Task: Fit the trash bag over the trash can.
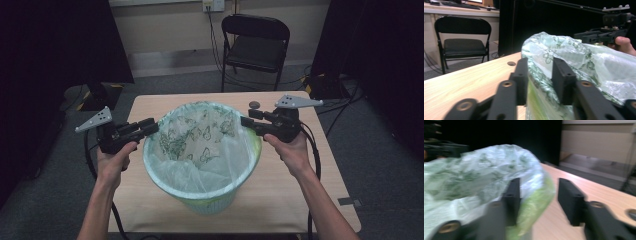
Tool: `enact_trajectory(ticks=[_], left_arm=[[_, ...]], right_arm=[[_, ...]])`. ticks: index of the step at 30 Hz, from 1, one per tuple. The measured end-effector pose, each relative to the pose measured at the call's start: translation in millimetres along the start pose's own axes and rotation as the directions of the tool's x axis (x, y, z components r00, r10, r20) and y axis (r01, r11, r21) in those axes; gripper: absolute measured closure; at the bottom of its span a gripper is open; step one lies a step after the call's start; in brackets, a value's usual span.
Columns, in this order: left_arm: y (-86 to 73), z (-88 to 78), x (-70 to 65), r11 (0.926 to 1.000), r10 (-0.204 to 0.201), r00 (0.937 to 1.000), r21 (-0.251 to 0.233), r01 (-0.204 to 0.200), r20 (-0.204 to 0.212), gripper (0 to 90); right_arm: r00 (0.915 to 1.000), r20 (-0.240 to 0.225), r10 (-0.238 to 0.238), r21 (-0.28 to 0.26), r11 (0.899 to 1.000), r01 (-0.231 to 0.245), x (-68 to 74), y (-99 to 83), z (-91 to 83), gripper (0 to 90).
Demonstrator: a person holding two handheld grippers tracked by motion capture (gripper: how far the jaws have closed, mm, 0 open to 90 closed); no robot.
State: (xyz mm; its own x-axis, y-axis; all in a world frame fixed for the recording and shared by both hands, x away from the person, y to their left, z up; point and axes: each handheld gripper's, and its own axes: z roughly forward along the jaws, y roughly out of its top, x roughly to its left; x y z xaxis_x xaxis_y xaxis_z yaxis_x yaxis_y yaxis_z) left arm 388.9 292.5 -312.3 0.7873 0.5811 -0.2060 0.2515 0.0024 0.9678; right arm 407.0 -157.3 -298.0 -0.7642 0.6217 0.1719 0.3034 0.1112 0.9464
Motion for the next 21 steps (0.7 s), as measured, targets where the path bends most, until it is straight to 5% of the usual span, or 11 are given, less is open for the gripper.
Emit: enact_trajectory(ticks=[6, 10, 15, 19, 21], left_arm=[[4.6, 11.4, 8.3, 0.9993, -0.031, 0.9994, -0.018, 0.032, 0.016, 52.7], [8.7, 21.7, 13.6, 0.9996, -0.025, 0.9996, 0.010, 0.025, -0.016, 51.4], [5.0, 25.2, 13.3, 0.9995, -0.018, 0.9998, 0.026, 0.018, 0.004, 65.0], [5.1, 19.9, 10.8, 0.9996, -0.015, 0.9999, 0.022, 0.015, -0.006, 68.5], [3.7, 16.9, 8.5, 0.9998, -0.015, 0.9998, 0.013, 0.015, -0.010, 68.5]], right_arm=[[0.9983, -0.040, -0.041, 0.034, 0.999, 0.042, -5.0, 10.2, 17.8, 73.4], [0.9977, -0.051, -0.044, 0.042, 0.998, 0.046, -14.5, 17.2, 33.9, 75.8], [0.9998, -0.019, 0.002, 0.032, 0.999, -0.002, -21.9, 20.3, 45.5, 55.5], [0.9996, 0.026, -0.013, 0.036, 0.999, 0.012, -17.1, 19.1, 31.1, 47.2], [0.9998, 0.011, -0.017, 0.010, 1.000, 0.017, -12.3, 18.8, 20.4, 45.6]])
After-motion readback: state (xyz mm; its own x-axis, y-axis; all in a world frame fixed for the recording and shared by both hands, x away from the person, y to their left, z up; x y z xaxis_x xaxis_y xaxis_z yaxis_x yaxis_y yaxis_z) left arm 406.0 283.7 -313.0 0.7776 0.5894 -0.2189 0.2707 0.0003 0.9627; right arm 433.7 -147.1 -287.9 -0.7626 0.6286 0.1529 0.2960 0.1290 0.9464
